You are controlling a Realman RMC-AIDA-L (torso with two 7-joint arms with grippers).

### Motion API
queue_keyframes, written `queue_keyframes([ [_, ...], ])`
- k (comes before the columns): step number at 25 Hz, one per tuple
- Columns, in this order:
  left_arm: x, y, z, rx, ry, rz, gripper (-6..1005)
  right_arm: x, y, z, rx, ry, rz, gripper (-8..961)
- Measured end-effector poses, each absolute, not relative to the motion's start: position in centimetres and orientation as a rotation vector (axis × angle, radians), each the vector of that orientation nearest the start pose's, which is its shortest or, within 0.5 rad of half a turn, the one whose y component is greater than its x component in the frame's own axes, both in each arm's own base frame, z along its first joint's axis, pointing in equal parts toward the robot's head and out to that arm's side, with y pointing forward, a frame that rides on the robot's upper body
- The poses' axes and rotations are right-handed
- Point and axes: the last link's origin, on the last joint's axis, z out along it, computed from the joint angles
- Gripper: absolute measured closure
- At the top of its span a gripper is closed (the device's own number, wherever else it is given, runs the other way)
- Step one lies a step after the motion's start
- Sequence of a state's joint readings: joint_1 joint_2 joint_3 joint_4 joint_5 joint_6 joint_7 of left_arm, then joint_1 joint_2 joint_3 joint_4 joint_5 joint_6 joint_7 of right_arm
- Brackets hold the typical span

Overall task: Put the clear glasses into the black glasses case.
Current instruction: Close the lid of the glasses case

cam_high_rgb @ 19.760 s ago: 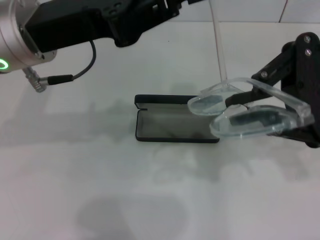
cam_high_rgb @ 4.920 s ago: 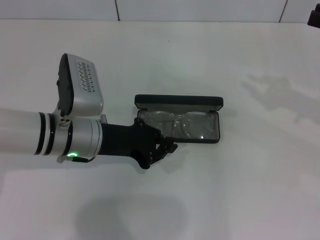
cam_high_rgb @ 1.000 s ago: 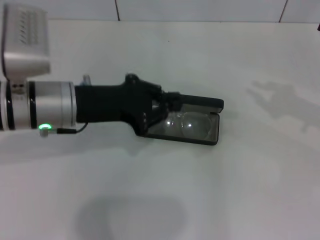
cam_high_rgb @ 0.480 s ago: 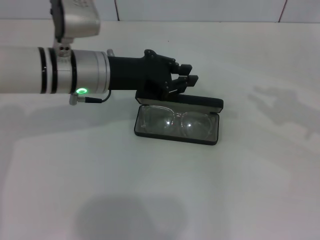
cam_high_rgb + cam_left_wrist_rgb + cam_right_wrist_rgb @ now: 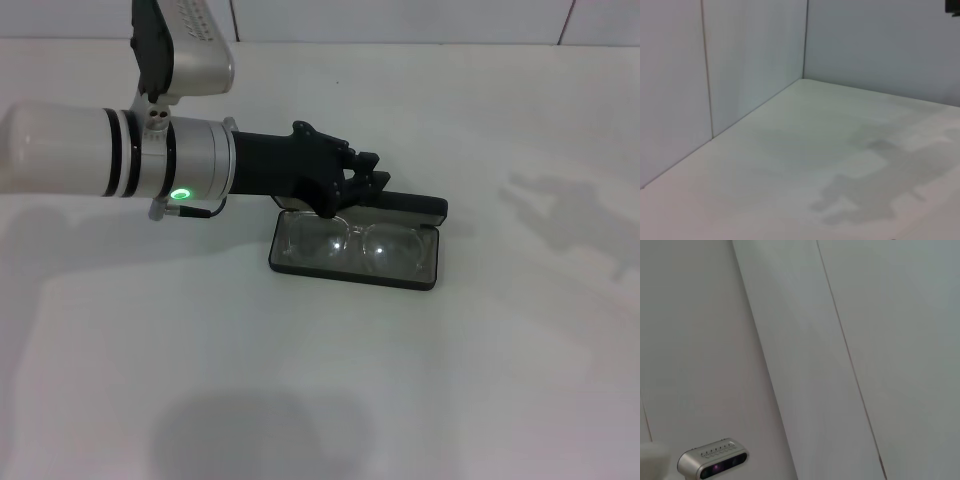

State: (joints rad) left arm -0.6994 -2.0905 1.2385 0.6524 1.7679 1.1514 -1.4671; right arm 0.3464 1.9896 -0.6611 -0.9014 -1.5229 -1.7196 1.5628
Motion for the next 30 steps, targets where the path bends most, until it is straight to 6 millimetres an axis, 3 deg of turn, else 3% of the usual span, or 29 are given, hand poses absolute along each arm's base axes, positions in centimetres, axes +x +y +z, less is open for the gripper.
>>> queue_keyframes([
  [16,-19.2,38.5,-7.8,-2.814,-0.434,-0.402,764,25.8,31.4,12.0,-2.378,0.516,1.123,704],
  [30,-19.5,36.4,-8.2,-2.922,-0.446,-0.438,761,26.1,31.0,12.0,-2.375,0.521,1.127,705],
])
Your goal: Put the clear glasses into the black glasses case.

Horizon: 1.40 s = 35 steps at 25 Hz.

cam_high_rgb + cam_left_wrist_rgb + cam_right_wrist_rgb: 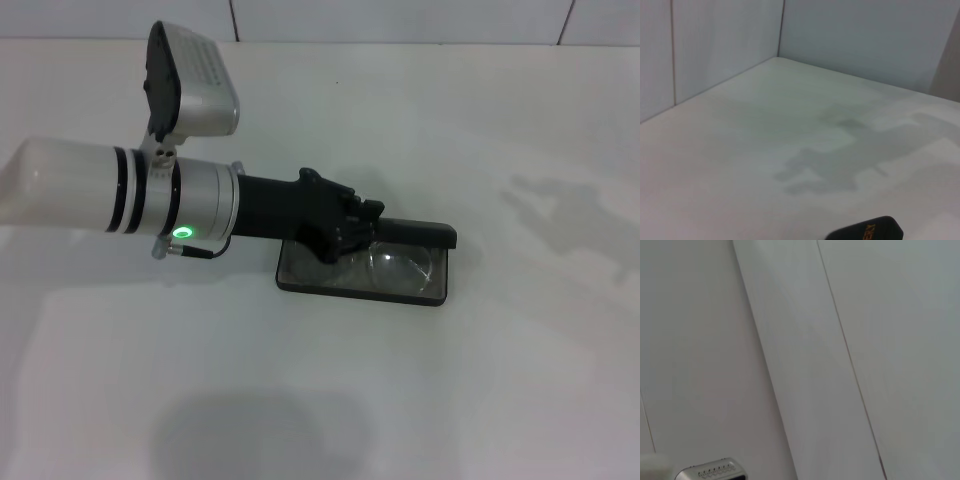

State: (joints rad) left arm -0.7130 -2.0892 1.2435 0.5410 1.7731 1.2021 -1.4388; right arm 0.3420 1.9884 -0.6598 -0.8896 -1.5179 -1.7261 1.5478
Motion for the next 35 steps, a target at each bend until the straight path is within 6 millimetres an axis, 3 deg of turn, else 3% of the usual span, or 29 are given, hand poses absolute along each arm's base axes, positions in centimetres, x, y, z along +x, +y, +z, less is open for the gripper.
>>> queue_keyframes([
  [13,-20.9,34.7,-9.0,-2.968,-0.468,-0.393,758,25.7,31.0,12.0,-2.39,0.503,1.144,701],
  [17,-20.7,33.6,-8.4,-2.978,-0.384,-0.479,757,25.7,30.9,12.0,-2.39,0.504,1.145,700],
  [22,-19.0,32.2,-6.2,-2.974,-0.285,-0.675,756,25.9,30.8,12.0,-2.389,0.51,1.142,699],
  [23,-17.8,31.3,-3.8,-2.929,-0.215,-0.839,756,25.9,30.8,11.9,-2.394,0.512,1.142,699],
  [27,-16.5,30.5,-0.3,-2.845,-0.124,-1.001,755,25.5,30.4,11.4,-2.462,0.494,1.142,698],
  [31,-16.4,29.6,3.1,-2.76,-0.041,-1.144,738,24.8,29.4,10.8,-2.553,0.402,1.153,697],
  [35,-17.2,28.9,5.1,-2.717,-0.022,-1.217,672,23.7,29.1,9.6,-2.627,0.32,1.191,696],
])
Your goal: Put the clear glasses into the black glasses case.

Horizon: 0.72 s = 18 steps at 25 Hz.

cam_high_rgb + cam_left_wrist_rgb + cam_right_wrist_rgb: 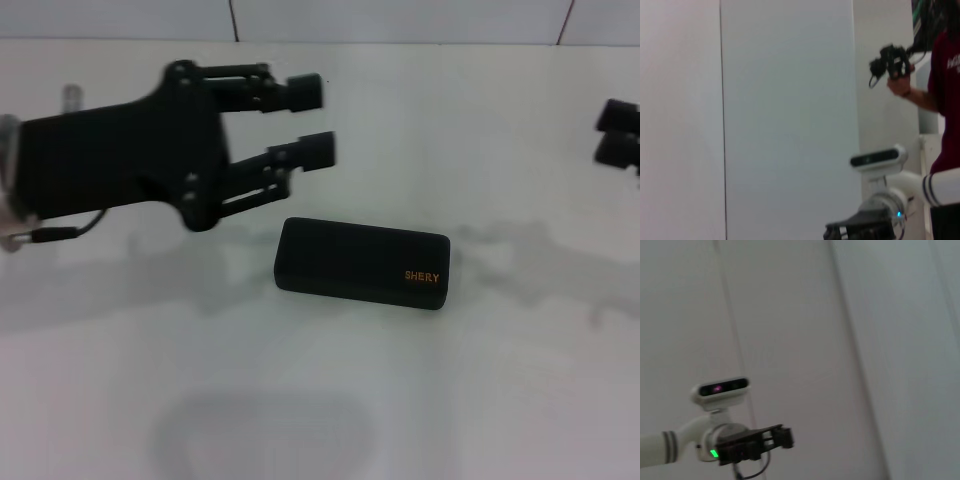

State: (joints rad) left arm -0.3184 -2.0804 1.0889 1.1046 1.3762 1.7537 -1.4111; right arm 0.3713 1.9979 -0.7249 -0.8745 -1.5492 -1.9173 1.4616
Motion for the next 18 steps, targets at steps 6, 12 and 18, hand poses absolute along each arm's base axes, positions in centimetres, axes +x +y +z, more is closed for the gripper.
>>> queue_keyframes([
  [6,-18.9,28.1,5.6,-2.787,-0.032,-1.197,491,21.7,30.2,5.7,-2.743,0.307,1.198,562],
  [12,-20.4,28.0,5.6,-2.826,-0.123,-1.171,420,19.4,31.0,3.0,-2.897,0.3,1.211,423],
  [18,-21.4,28.0,5.6,-2.819,-0.185,-1.175,396,18.3,31.2,2.4,-2.961,0.253,1.192,317],
])
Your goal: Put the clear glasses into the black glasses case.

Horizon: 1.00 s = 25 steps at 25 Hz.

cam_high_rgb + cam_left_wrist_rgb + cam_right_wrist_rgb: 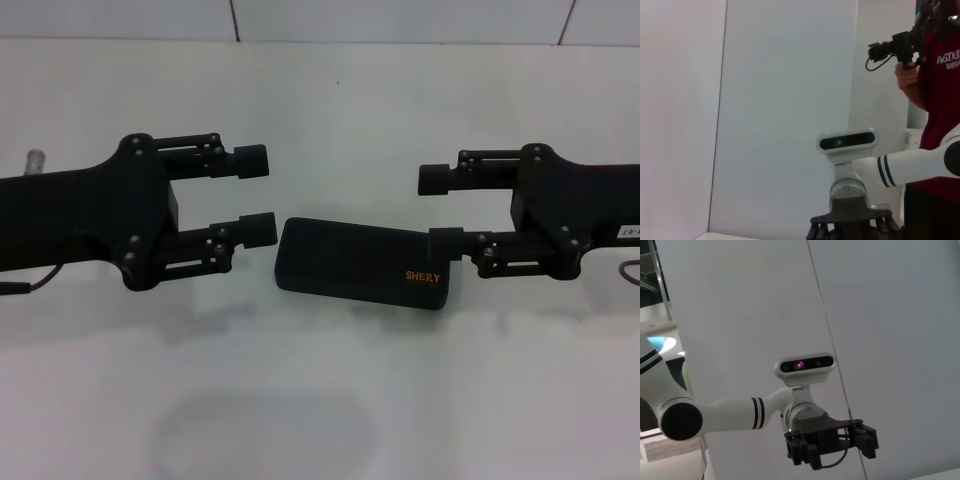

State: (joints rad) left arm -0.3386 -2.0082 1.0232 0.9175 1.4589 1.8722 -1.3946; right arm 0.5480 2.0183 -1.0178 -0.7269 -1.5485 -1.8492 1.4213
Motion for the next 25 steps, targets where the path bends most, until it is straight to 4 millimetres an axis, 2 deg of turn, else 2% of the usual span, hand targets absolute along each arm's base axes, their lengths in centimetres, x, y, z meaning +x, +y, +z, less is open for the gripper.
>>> queue_keyframes([
  [25,-21.85,27.53,5.36,-2.843,-0.215,-1.187,396,18.26,31.23,2.45,-2.959,0.252,1.203,302],
])
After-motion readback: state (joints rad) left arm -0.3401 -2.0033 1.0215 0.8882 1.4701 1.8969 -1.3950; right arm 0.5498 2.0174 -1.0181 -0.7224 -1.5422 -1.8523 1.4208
